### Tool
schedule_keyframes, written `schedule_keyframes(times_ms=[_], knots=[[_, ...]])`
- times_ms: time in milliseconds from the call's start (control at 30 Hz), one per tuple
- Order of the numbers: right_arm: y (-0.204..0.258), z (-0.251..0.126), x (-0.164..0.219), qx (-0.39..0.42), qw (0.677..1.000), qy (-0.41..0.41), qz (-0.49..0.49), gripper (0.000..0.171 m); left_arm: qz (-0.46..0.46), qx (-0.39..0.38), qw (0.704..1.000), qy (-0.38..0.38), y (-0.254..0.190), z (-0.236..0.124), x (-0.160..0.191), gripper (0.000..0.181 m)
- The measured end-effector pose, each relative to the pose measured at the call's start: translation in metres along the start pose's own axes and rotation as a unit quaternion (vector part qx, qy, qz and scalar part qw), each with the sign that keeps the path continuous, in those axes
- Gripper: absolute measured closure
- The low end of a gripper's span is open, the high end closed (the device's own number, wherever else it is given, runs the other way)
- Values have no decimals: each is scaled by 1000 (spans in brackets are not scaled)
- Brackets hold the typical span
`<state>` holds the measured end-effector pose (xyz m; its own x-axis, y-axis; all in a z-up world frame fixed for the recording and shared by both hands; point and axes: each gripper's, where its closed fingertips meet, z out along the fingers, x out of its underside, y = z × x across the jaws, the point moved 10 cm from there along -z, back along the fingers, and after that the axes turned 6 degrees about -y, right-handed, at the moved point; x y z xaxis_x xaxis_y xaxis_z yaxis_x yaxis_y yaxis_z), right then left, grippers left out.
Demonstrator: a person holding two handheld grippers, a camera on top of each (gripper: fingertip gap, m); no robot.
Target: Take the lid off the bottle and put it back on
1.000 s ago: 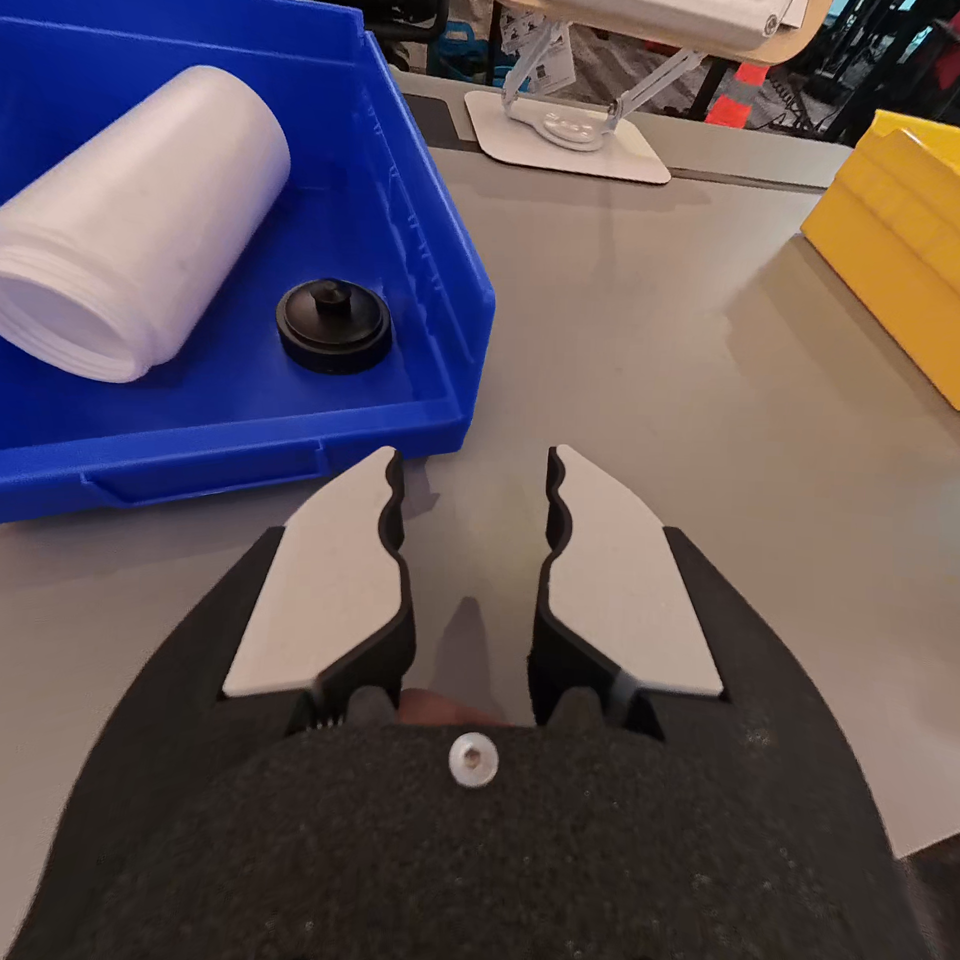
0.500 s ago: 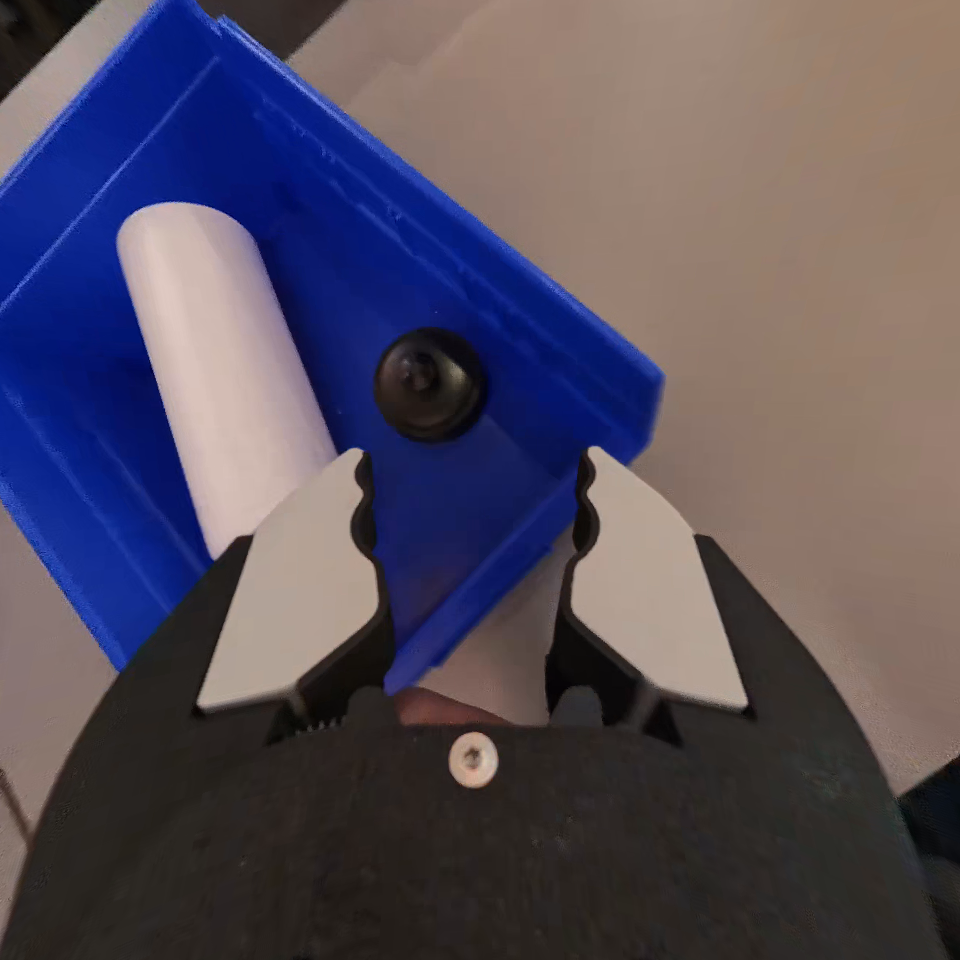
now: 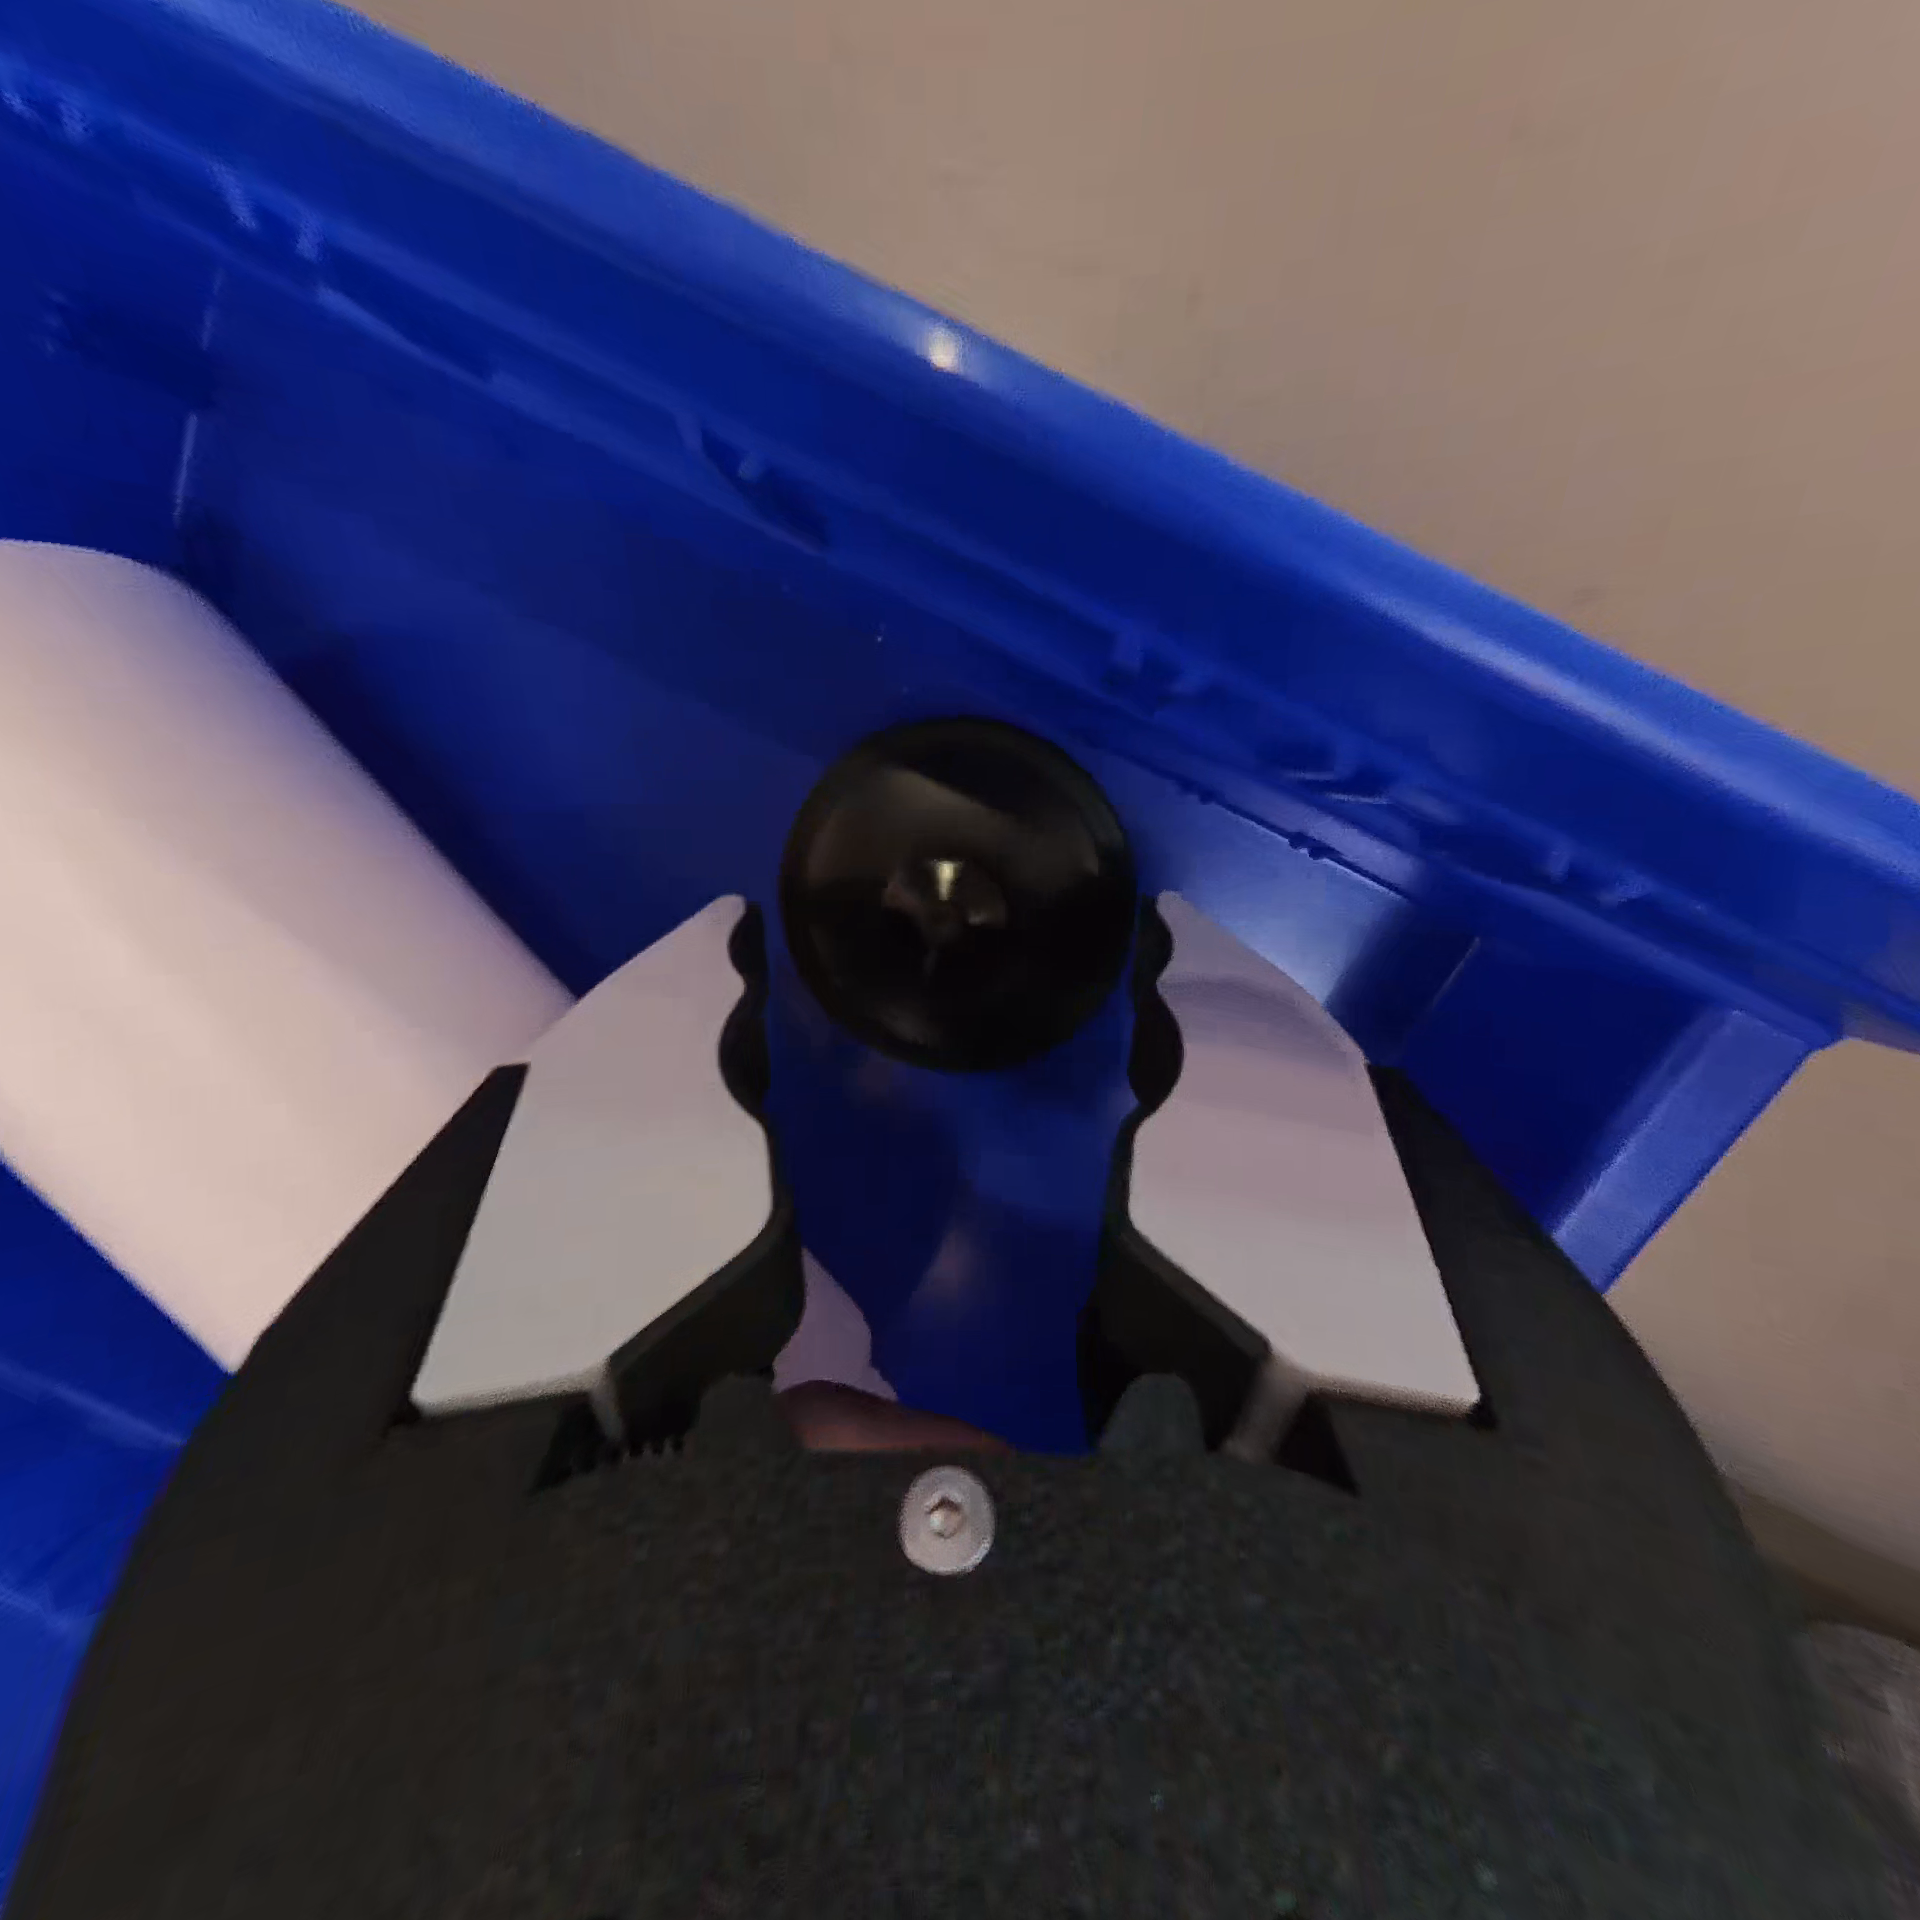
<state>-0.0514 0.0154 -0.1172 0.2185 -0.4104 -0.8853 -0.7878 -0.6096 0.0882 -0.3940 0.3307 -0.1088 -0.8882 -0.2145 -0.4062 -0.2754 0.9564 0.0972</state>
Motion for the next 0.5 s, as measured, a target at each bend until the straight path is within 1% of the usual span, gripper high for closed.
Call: schedule_keyframes(times_ms=[33,133,233,333,433,500], knots=[[0,2,0,-8,1000,1,5,104,6,3,1000,6,-1,3,0,114],[-1,7,-1,-27,999,-1,20,104,22,15,999,23,-5,11,3,107],[-6,10,0,-36,999,2,34,104,10,36,999,16,-3,13,3,108],[-10,14,0,-43,998,8,44,104,16,52,998,29,-2,11,5,108],[-14,18,-12,-47,998,9,32,105,35,60,997,39,-2,-5,5,109],[-20,23,-29,-38,999,2,26,104,45,51,997,27,0,-27,-1,109]])
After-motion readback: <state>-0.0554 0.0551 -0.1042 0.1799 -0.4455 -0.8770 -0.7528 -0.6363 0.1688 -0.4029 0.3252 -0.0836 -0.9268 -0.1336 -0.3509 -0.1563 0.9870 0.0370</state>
